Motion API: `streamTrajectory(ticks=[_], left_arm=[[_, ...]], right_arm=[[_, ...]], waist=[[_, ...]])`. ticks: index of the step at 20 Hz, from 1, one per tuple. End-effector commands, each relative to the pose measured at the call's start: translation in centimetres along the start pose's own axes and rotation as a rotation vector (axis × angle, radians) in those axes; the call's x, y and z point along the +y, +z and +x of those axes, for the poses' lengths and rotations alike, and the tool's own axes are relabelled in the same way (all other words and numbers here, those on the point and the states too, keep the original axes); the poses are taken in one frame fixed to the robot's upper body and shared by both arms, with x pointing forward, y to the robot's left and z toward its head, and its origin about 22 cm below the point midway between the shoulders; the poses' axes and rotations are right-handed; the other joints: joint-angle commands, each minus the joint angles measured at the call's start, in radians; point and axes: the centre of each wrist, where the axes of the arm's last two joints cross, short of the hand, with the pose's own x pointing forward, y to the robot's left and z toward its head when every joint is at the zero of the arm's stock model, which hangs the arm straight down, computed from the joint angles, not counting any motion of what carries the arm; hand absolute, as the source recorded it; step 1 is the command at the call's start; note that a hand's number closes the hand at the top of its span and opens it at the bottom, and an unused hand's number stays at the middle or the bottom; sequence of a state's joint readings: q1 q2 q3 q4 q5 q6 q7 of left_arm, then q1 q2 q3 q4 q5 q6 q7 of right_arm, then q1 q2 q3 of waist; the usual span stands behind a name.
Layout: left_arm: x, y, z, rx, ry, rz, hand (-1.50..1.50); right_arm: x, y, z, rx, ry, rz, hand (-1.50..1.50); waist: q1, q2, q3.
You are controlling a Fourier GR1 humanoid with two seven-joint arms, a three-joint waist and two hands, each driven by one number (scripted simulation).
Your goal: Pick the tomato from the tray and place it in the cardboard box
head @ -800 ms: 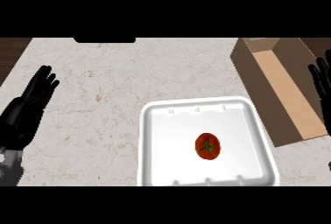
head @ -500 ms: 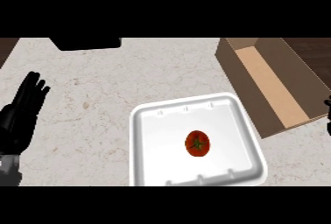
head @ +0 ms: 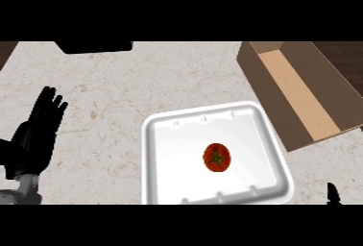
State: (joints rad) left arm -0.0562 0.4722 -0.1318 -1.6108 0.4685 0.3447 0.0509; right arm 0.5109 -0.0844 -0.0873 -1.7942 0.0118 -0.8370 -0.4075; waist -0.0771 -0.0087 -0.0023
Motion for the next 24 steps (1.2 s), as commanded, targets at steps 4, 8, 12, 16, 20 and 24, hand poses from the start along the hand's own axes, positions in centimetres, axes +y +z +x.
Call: streamTrajectory(ticks=[4,8,12,16,20,24], left_arm=[[-2.4,0.2,0.7,-0.023,0.026,-0.059,0.0],[-2.9,-0.1,0.9,-0.02,0.007,-0.086,0.0],[-3.0,-0.7,0.6,-0.011,0.02,-0.086,0.0],[-4.5,-0.9,1.5,-0.018,0.005,-0.099,0.0],[-2.9,-1.1,2.6,-0.021,0.022,-0.107,0.0],[-3.6,-1.0,1.6,-0.004,0.035,-0.098,0.0]], right_arm=[[-5.4,8.4,2.1,-0.008,0.273,0.153,-1.5],[-6.7,11.6,3.7,0.124,0.322,0.366,-1.5],[-7.3,12.3,8.1,0.189,0.32,0.413,-1.5],[-5.3,11.7,11.6,0.165,0.284,0.438,-1.5],[-3.6,11.8,14.0,0.169,0.281,0.473,-1.5],[-1.8,10.2,15.1,0.182,0.329,0.473,-1.5]], waist=[[0.058,0.015,-0.004],[0.087,0.031,-0.006],[0.095,0.035,-0.006],[0.111,0.031,-0.003],[0.105,0.021,-0.001],[0.105,0.023,-0.001]])
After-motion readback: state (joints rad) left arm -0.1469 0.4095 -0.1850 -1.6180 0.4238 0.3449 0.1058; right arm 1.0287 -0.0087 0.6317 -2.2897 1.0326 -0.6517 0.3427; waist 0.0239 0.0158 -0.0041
